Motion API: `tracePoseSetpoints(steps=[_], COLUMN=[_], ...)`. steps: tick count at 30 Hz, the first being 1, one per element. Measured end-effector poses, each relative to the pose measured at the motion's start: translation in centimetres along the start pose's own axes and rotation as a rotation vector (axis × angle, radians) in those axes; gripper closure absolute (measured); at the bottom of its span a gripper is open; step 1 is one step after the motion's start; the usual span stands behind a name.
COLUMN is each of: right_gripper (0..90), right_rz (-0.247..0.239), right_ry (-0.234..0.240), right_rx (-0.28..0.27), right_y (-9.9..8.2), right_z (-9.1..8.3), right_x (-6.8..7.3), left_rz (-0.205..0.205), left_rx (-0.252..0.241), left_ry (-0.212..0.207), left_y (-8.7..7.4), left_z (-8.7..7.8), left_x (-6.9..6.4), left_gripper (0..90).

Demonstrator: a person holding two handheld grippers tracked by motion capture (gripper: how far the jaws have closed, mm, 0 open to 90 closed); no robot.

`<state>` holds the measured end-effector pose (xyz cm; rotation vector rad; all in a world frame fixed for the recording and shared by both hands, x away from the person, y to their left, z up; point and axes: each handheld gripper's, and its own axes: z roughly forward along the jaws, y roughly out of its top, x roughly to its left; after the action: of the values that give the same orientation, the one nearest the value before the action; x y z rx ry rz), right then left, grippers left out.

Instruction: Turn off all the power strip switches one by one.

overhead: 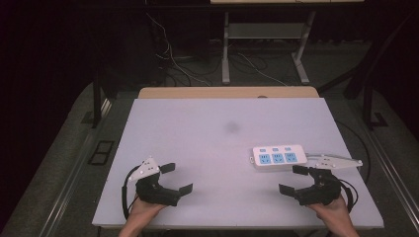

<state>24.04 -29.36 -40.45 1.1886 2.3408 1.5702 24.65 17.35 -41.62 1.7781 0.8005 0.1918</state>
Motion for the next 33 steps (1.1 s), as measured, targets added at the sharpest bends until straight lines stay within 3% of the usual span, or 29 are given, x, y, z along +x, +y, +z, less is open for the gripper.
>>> tracePoseSetpoints(steps=[27,33], right_gripper=[0.7,0.7], right_rz=[0.002,-0.014], right_ry=[0.0,-0.01], right_rx=[0.026,0.055], right_y=[-0.08,0.14], right_z=[0.05,0.17], right_x=[-0.09,0.09], left_rz=[-0.003,-0.006], left_rx=[0.014,0.015], left_ry=[-0.001,0.003], left_y=[0.03,-0.04], left_z=[0.61,0.61], left_x=[0.43,0.52], left_gripper=[0.0,0.0])
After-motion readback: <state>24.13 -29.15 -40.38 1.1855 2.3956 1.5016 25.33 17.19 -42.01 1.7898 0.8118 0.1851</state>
